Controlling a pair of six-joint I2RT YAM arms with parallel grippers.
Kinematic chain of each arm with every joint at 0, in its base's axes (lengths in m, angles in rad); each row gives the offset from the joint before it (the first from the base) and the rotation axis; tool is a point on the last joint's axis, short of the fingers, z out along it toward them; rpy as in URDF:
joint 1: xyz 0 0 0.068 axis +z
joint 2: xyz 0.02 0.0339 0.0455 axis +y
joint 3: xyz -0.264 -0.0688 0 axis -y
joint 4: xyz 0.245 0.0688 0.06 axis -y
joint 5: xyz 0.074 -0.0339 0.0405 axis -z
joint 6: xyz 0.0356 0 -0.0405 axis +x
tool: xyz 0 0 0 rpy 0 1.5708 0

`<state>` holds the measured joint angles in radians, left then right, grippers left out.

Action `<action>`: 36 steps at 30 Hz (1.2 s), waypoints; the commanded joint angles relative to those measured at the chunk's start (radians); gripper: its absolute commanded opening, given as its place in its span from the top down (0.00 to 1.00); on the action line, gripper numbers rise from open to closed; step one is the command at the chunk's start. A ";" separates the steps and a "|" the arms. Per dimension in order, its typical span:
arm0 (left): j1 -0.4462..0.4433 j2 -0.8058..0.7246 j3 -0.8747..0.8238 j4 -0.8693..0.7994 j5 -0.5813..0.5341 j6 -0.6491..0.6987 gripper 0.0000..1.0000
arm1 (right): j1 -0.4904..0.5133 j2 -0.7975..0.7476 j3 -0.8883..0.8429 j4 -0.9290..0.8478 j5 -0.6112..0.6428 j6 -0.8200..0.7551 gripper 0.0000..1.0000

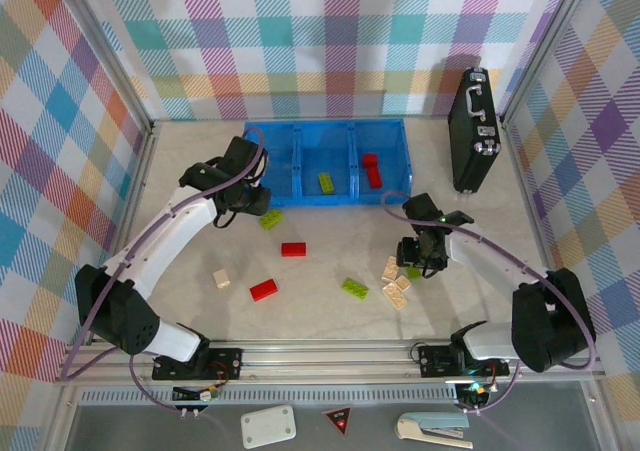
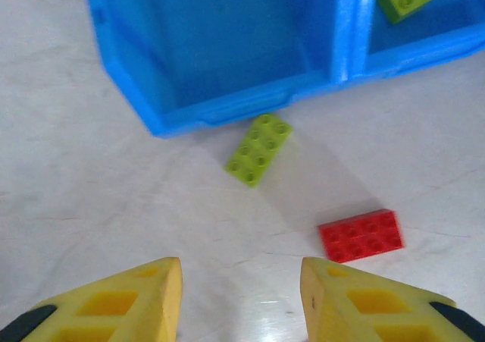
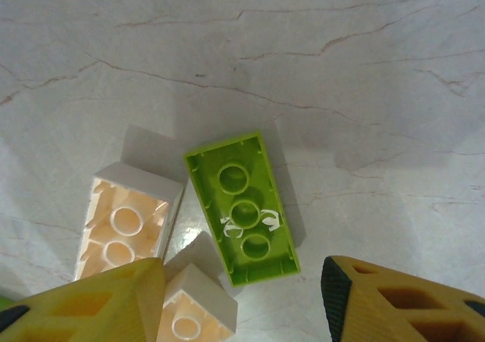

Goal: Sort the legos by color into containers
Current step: Pick up the lego from the center of the table.

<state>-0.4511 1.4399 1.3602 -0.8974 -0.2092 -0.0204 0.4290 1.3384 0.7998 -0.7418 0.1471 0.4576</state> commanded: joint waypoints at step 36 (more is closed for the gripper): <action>0.061 -0.040 -0.198 0.147 -0.056 0.092 0.58 | 0.001 0.207 0.030 0.068 -0.018 0.024 0.61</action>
<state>-0.4004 1.4105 1.1687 -0.7555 -0.2779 0.0616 0.4278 1.5452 0.8192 -0.6693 0.1375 0.4721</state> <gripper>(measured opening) 0.421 0.391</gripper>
